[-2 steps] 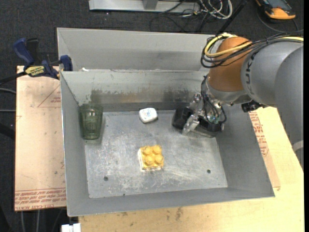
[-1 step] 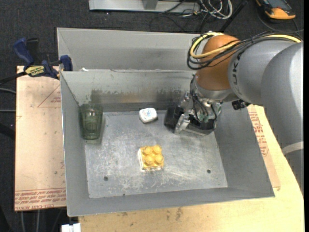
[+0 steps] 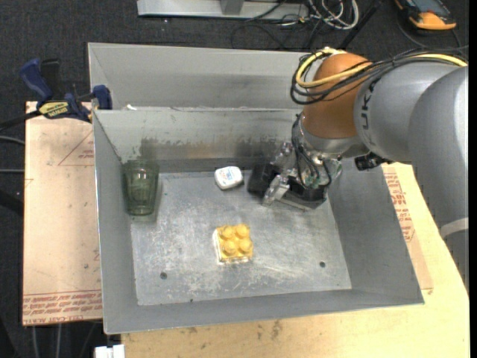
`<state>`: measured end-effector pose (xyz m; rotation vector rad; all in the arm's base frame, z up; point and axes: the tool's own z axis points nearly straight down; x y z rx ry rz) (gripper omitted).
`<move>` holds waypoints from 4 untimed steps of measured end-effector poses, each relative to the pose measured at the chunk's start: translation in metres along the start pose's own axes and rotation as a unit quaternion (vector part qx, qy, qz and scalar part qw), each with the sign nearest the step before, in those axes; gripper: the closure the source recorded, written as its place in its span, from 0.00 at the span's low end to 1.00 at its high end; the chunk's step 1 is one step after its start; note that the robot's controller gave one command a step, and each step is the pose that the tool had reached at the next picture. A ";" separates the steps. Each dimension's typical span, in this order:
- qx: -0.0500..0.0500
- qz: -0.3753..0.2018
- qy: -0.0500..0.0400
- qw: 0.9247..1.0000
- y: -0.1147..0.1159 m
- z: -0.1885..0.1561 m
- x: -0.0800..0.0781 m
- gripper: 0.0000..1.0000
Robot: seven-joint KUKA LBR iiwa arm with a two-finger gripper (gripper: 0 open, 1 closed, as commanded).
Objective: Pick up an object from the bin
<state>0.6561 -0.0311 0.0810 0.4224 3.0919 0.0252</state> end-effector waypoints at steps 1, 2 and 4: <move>0.011 -0.021 -0.004 1.000 -0.010 -0.001 -0.004 1.00; 0.009 -0.047 -0.011 0.999 0.013 -0.003 0.017 1.00; 0.005 -0.047 0.005 0.999 0.010 0.000 0.006 1.00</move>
Offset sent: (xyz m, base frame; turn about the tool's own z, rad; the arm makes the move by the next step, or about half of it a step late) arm -0.0245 0.0229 -0.0110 -0.0970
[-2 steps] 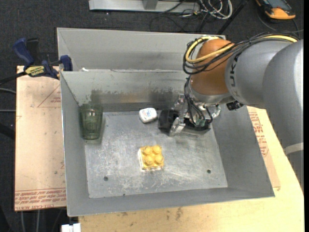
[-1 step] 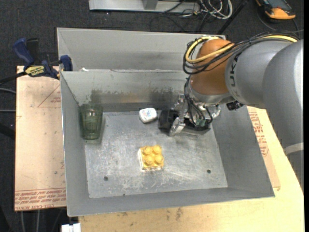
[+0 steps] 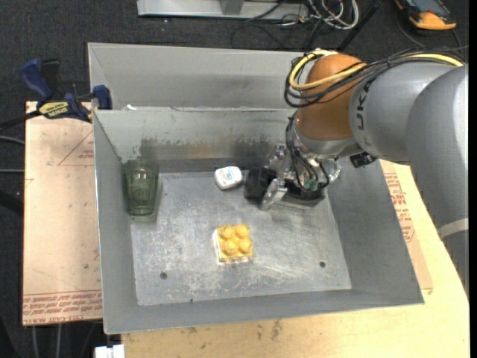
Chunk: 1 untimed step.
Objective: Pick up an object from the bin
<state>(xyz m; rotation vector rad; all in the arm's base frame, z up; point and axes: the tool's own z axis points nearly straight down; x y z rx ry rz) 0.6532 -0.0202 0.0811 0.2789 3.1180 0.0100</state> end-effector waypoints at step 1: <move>-0.004 -0.003 0.012 1.000 -0.003 0.002 -0.009 1.00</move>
Offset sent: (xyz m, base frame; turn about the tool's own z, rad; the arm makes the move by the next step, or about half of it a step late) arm 0.0022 -0.0090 -0.0111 -0.0571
